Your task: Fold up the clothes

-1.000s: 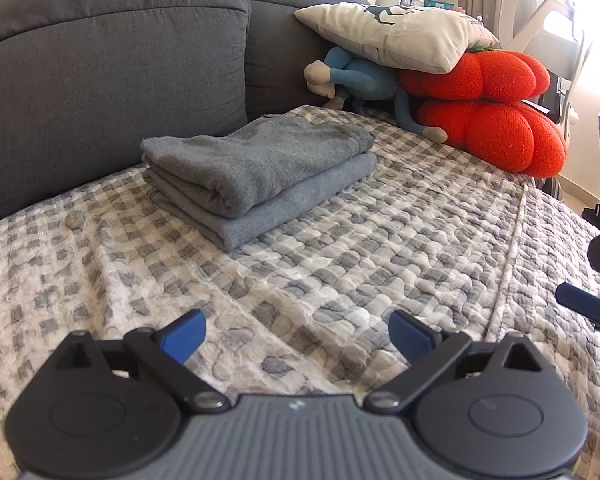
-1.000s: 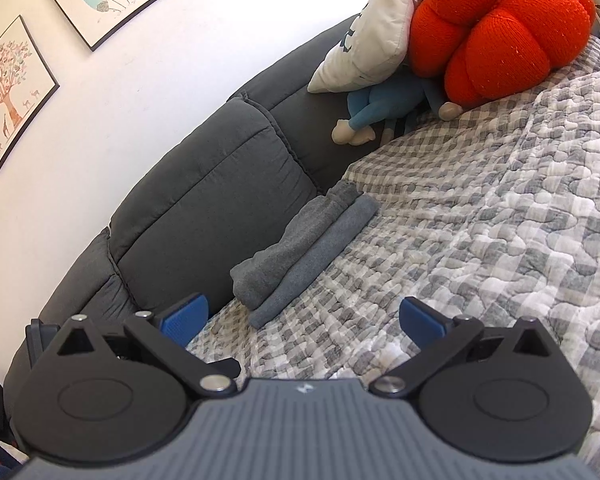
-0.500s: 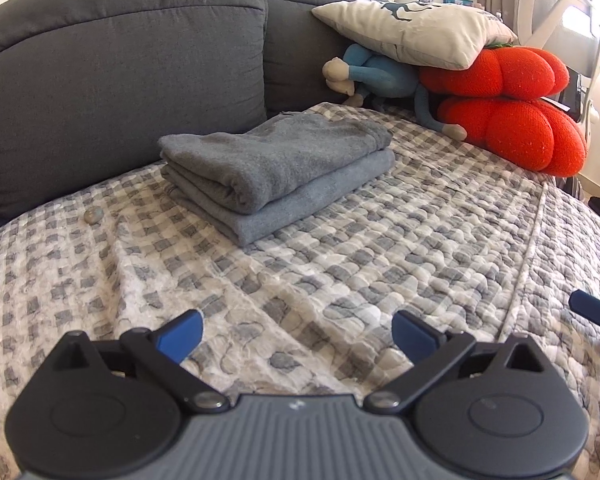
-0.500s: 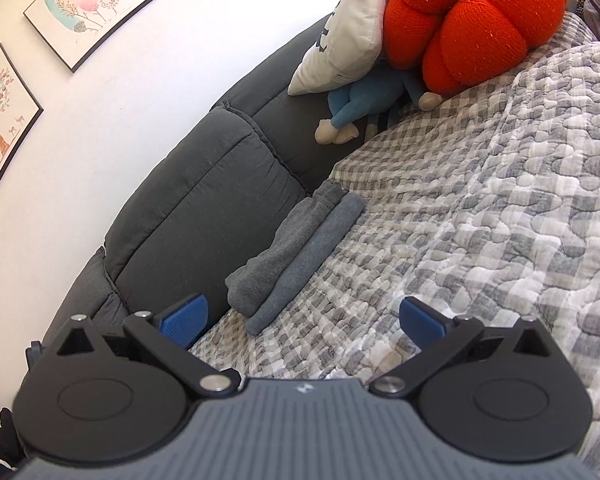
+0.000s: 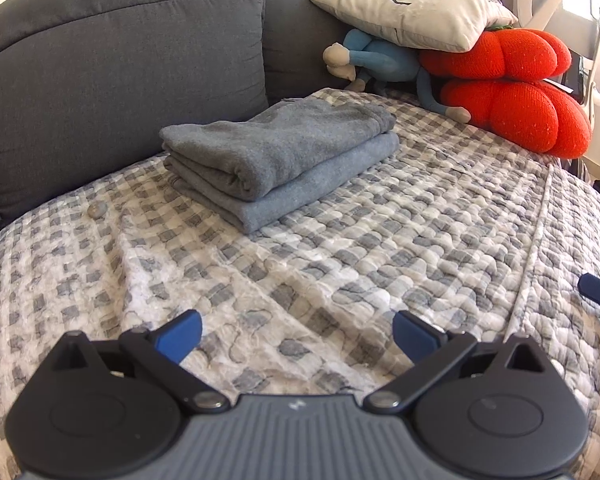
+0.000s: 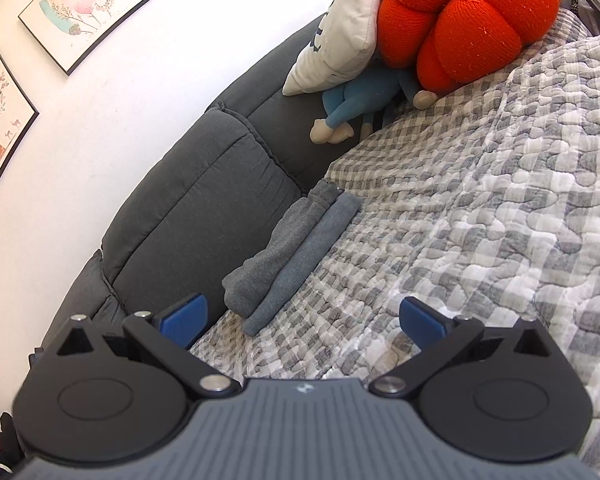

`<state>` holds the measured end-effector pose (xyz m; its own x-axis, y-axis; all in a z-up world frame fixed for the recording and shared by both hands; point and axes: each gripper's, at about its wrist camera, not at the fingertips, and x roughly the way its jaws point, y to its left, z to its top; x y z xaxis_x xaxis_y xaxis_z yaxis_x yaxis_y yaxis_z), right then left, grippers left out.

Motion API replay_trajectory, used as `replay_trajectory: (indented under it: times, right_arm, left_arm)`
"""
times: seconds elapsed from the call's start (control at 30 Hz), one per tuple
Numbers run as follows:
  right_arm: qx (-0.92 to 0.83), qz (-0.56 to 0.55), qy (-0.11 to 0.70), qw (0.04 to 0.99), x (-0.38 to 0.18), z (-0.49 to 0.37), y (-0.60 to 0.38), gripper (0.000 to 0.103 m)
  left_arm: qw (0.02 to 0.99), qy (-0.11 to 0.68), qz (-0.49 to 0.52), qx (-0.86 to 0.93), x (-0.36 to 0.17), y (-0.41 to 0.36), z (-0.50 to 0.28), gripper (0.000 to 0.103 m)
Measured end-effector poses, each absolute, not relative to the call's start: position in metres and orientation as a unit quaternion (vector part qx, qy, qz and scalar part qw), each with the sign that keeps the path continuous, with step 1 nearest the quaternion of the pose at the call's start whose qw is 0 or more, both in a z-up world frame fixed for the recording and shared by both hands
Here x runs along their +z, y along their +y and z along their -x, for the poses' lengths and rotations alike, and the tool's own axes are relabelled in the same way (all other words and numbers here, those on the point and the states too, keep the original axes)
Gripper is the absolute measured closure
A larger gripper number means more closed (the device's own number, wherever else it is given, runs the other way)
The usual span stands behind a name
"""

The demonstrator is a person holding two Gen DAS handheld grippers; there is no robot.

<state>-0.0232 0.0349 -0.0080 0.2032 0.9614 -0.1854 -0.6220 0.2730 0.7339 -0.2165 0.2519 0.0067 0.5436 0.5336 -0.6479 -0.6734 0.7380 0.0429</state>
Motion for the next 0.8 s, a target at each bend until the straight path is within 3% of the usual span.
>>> replay_trajectory:
  times: [0.8]
  right_arm:
    - [0.543, -0.26, 0.323, 0.73, -0.0083, 0.0229, 0.0358, 0.0]
  left_arm:
    - [0.868, 0.356, 0.1, 0.332, 0.0033, 0.2475, 0.2098, 0.001]
